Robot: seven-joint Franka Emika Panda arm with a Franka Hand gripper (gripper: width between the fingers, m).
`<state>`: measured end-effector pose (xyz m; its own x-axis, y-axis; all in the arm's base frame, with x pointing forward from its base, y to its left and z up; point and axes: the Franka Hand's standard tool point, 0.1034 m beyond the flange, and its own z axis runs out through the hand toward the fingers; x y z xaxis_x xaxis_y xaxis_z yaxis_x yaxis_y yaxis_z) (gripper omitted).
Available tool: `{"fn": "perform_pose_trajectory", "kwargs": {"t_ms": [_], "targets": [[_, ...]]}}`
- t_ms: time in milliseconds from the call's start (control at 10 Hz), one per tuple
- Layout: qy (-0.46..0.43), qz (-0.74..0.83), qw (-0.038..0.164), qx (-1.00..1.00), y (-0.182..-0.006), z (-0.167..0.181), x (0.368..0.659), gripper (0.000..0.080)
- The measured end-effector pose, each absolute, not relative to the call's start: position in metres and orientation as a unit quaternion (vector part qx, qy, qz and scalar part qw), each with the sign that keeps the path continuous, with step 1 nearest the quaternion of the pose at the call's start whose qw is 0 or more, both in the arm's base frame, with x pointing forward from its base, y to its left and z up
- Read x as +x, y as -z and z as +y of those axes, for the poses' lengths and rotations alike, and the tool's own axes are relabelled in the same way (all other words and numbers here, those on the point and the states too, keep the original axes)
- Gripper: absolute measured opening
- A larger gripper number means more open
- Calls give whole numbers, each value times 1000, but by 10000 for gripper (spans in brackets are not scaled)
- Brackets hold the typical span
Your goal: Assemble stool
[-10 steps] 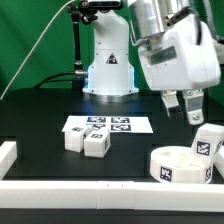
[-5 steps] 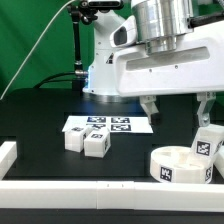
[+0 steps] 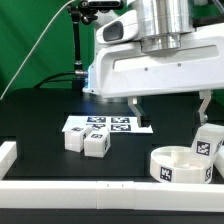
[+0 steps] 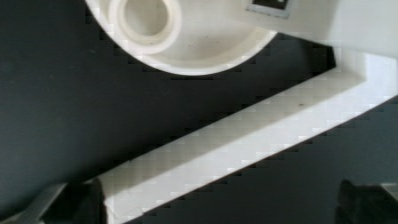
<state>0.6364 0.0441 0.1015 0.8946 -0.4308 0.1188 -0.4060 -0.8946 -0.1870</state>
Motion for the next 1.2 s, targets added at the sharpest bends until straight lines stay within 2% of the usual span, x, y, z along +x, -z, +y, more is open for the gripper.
{"fn": "perform_pose_trajectory", "kwargs": {"t_ms": [100, 500, 900, 1000, 1200], "targets": [[79, 213, 78, -971, -101, 42, 636, 649], [84, 197, 63, -975, -92, -21, 625, 649], [80, 201, 63, -974, -90, -19, 624, 649], [61, 204, 64, -975, -84, -21, 617, 649], [61, 207, 44, -975, -59, -38, 591, 649]]}}
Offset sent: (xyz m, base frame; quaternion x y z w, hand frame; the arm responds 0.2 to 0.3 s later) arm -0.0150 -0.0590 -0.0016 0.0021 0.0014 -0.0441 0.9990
